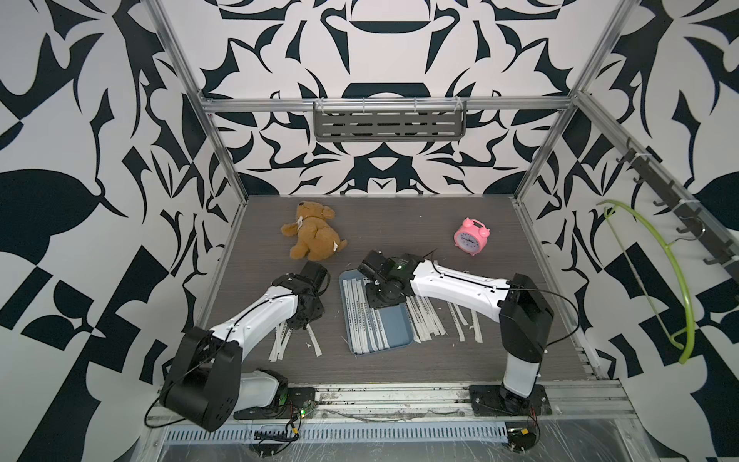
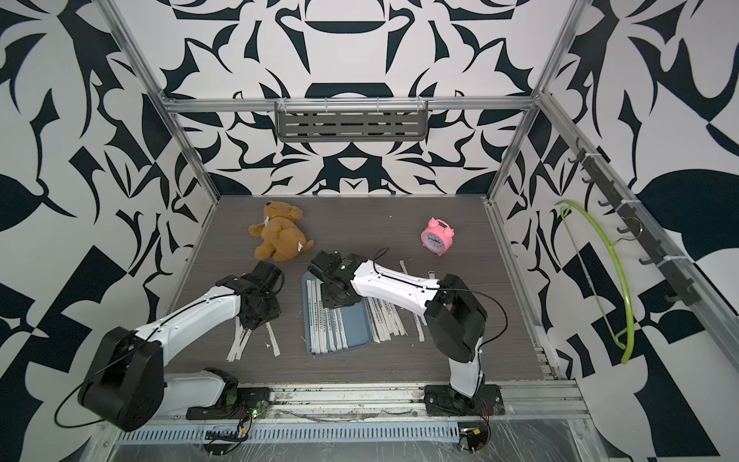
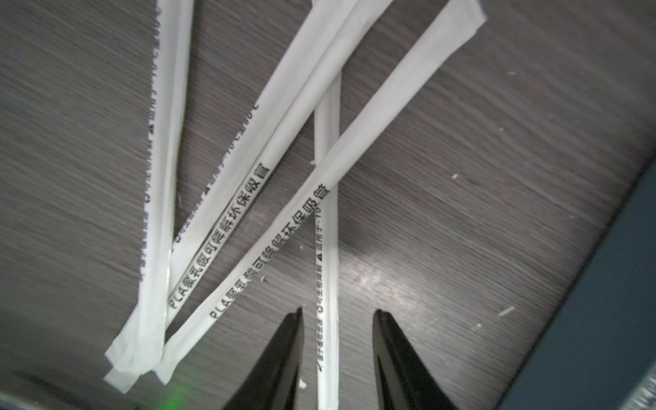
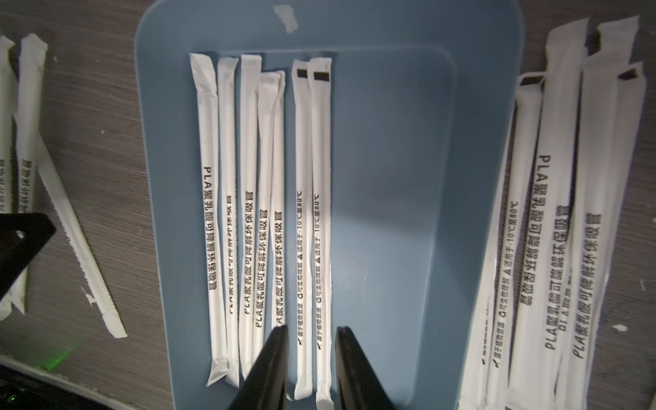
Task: Put the straws into the storage box
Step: Pick up the straw from the center of the board, then place the straw in the storage box.
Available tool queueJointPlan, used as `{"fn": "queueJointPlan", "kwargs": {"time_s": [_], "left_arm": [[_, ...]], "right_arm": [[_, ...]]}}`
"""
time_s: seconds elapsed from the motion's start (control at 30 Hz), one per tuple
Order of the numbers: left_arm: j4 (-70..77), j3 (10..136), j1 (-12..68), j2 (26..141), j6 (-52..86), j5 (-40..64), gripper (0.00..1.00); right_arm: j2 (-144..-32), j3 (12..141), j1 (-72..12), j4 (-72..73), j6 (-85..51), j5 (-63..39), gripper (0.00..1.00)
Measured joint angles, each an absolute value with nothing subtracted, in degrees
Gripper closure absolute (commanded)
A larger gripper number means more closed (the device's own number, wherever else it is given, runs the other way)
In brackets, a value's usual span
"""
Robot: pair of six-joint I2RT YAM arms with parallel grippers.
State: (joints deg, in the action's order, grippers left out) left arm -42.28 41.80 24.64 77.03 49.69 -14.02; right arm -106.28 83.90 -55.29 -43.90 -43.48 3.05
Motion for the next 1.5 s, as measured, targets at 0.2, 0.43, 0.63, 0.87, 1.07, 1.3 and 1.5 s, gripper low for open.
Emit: {"fn": "queueJointPlan", "kwargs": {"time_s": [0.2, 0.43, 0.63, 0.87, 1.07, 1.3, 1.5], "left_arm": [[-39.2, 41.1, 24.6, 82.1, 48.4, -13.9, 0.81], [-37.1, 41.2, 26.0, 83.0, 47.7, -14.2, 0.94], [-38.1, 44.8, 32.8, 82.8, 47.1, -12.7, 0.95], [-36.9, 47.0, 34.2, 78.4, 45.2, -4.4, 0.95], [-35.1, 46.3, 29.5, 74.0, 43.2, 1.6, 0.94], [-35.8, 52.0, 30.5, 73.2, 39.6, 2.2, 0.94], [-33.2, 57.9, 41.3, 80.5, 43.7, -0.8, 0.94]], "right_arm": [[-106.0, 81.8, -54.8, -43.9, -43.4, 3.3, 0.72], [-106.0, 81.5, -54.5, -43.6, -43.4, 3.5, 0.73], [-106.0, 81.3, -54.1, -43.5, -43.4, 3.6, 0.73], [-106.0, 81.3, -53.1, -43.5, -43.3, 3.6, 0.73], [-106.0, 81.3, -52.8, -43.5, -43.0, 3.6, 0.74], [-104.1, 81.0, -52.2, -43.4, -42.9, 3.7, 0.74], [-98.2, 76.9, -48.9, -43.1, -42.9, 4.0, 0.75]]}}
